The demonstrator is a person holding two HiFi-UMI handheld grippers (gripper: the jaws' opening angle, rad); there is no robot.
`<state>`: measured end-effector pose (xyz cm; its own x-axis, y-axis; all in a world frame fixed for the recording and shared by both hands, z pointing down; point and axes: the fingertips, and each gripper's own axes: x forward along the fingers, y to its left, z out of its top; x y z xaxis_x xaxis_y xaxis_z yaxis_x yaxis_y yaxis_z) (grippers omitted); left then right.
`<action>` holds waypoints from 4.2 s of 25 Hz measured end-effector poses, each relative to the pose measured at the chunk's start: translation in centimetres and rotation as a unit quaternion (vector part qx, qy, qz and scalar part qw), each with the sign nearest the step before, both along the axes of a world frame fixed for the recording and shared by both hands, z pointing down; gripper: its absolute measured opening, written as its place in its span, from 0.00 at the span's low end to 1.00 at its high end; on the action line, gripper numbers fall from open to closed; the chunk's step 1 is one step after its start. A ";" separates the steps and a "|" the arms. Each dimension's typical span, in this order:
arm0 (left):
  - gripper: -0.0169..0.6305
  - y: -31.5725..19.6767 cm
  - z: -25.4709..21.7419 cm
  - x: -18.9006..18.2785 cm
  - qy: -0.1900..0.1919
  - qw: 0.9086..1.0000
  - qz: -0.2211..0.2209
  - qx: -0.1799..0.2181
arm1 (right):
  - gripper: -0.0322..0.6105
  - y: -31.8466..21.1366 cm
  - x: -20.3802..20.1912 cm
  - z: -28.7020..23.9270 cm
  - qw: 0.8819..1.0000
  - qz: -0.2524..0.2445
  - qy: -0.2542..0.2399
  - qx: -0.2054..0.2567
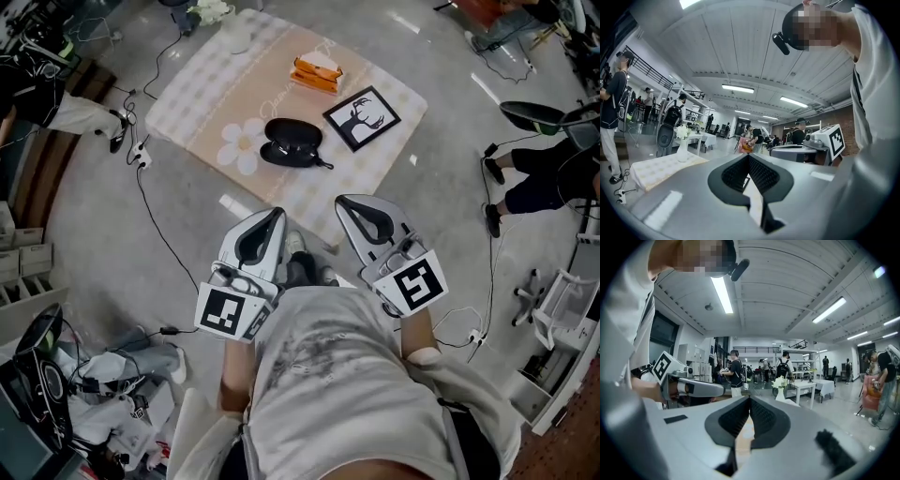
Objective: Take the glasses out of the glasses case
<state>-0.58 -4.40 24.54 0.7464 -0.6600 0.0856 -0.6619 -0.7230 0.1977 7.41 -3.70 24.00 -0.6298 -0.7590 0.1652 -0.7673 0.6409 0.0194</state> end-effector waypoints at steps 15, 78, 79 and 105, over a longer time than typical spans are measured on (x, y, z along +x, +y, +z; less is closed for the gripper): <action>0.03 -6.1 2.3 -2.5 0.032 0.999 0.034 -0.027 | 0.08 -5.5 -3.3 1.6 0.999 0.031 0.025 -0.019; 0.03 -15.0 14.8 0.1 -0.027 0.992 -0.045 -0.119 | 0.08 -17.7 -3.3 17.8 0.977 -0.109 0.140 -0.120; 0.03 -15.1 15.0 0.2 -0.027 0.991 -0.045 -0.120 | 0.08 -17.8 -3.2 18.0 0.976 -0.110 0.143 -0.122; 0.03 -15.5 20.4 0.7 -0.034 0.986 -0.049 -0.159 | 0.20 -18.2 -3.5 26.6 0.943 -0.152 0.250 -0.157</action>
<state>0.08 -19.86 44.96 0.6661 -0.6599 0.3476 -0.7448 -0.5643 0.3561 3.87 -21.89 50.62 -0.5945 -0.4208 0.6853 -0.4932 0.8639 0.1026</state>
